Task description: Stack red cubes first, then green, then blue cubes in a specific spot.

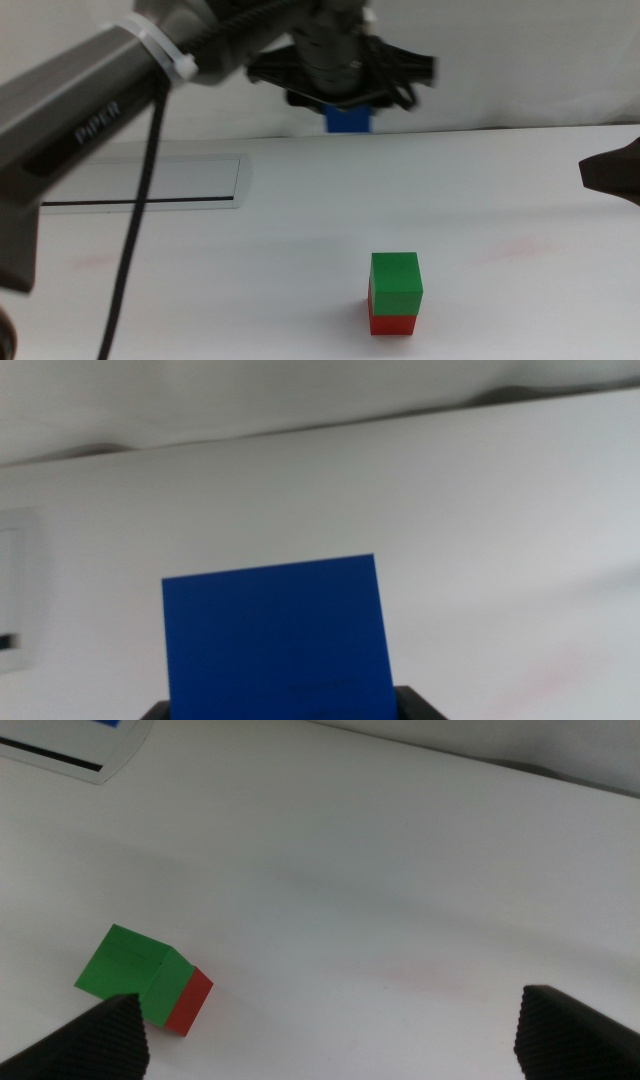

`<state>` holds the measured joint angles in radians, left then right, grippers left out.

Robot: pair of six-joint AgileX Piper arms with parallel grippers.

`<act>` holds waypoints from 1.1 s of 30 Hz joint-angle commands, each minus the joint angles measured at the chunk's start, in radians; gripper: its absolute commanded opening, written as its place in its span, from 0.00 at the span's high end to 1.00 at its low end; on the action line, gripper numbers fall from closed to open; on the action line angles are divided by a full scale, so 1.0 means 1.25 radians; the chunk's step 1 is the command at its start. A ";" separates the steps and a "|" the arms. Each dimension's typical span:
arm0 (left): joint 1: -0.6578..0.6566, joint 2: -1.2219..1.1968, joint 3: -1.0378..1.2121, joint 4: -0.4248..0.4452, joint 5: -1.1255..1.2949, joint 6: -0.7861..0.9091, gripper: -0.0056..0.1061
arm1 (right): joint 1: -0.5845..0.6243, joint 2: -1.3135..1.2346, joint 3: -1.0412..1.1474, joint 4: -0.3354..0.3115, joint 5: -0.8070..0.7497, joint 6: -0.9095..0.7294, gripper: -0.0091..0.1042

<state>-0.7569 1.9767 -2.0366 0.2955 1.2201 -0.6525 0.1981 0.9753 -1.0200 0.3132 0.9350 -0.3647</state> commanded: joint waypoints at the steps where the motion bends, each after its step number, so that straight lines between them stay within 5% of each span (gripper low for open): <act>1: -0.046 -0.010 -0.001 0.011 0.079 -0.043 0.98 | -0.005 -0.004 0.005 0.003 -0.008 -0.004 0.01; 27: -0.233 -0.100 0.268 0.072 0.019 -0.269 0.98 | -0.005 -0.004 0.005 0.003 -0.007 -0.003 0.01; 33: -0.235 -0.100 0.273 0.028 -0.016 -0.287 0.98 | -0.005 -0.004 0.005 0.003 -0.002 -0.003 0.01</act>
<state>-1.0458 1.8637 -1.7010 0.3273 1.2084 -0.9713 0.1981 0.9747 -1.0200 0.3132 0.9350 -0.3608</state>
